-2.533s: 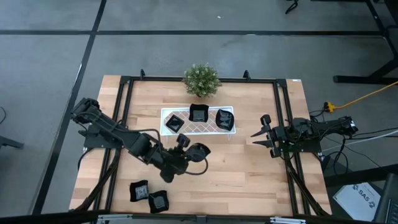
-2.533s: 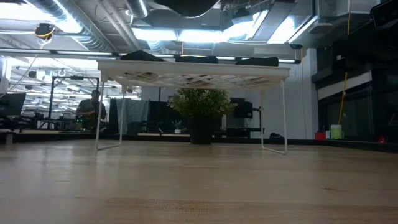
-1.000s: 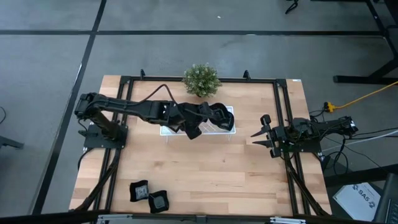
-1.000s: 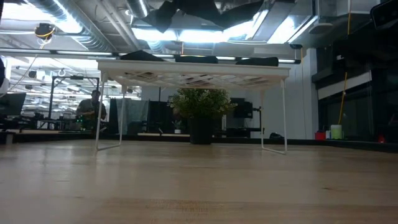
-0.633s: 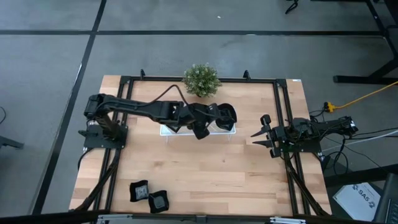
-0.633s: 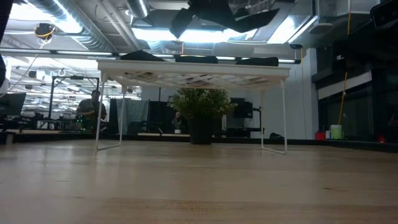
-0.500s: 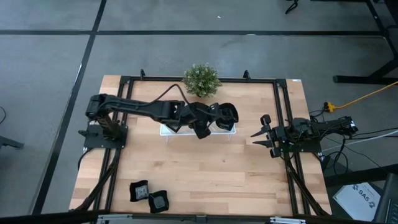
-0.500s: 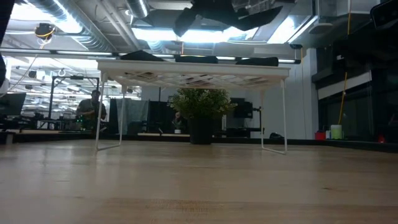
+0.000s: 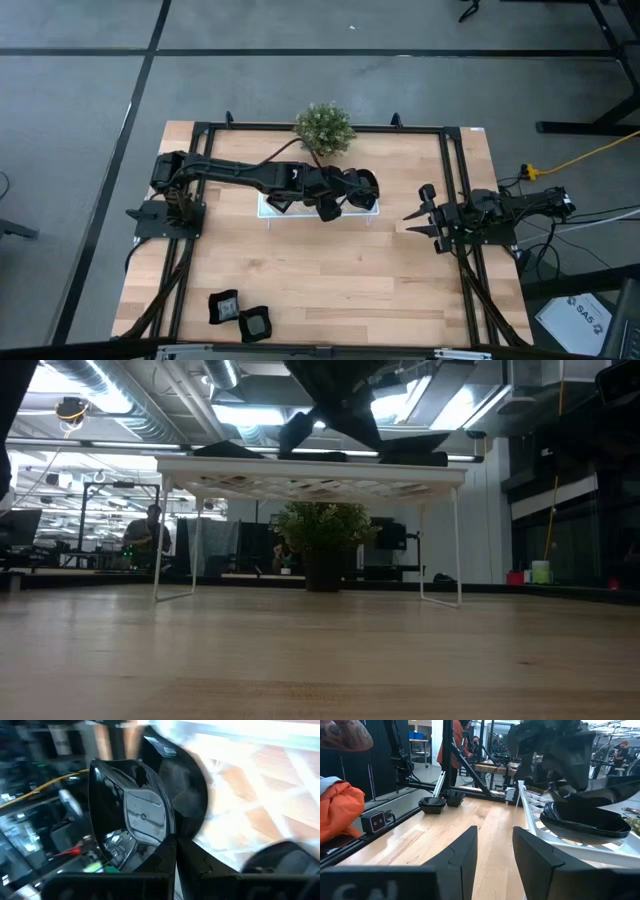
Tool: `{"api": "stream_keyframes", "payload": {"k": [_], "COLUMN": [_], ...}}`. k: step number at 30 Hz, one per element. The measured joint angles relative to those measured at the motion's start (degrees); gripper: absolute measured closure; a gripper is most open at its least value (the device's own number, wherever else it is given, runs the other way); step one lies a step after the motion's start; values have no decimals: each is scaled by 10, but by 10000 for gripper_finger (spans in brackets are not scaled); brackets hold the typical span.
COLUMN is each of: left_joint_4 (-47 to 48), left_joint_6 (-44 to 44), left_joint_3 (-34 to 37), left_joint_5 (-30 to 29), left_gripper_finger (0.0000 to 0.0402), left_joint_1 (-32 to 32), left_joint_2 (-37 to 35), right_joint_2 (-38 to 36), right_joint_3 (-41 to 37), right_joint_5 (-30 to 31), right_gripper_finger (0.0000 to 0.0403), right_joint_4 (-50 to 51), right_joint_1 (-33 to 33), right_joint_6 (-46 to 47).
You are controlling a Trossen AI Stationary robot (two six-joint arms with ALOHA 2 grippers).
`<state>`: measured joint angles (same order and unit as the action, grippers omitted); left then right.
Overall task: Pick & Place Mini shaped plates
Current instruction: Stack the black leaf-shaped plate on top of the black leaf-shaped plate on the shelf
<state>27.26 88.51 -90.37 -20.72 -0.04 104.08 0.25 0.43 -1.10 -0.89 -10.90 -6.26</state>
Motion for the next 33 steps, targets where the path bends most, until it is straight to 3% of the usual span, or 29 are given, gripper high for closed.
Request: {"api": "stream_keyframes", "payload": {"k": [9, 16, 33], "left_joint_4": [-1, -46, -50], "left_joint_6": [-8, 9, -4], "left_joint_3": [0, 0, 0], "left_joint_5": [-16, -6, -16], "left_gripper_finger": [400, 400, 400], "left_joint_1": [2, 0, -19], "left_joint_2": [24, 22, -3], "right_joint_2": [0, 0, 0], "right_joint_3": [0, 0, 0], "right_joint_5": [0, 0, 0], "right_gripper_finger": [279, 279, 279], "right_joint_4": [0, 0, 0], "right_joint_1": [0, 0, 0], "right_joint_6": [1, 0, 0]}}
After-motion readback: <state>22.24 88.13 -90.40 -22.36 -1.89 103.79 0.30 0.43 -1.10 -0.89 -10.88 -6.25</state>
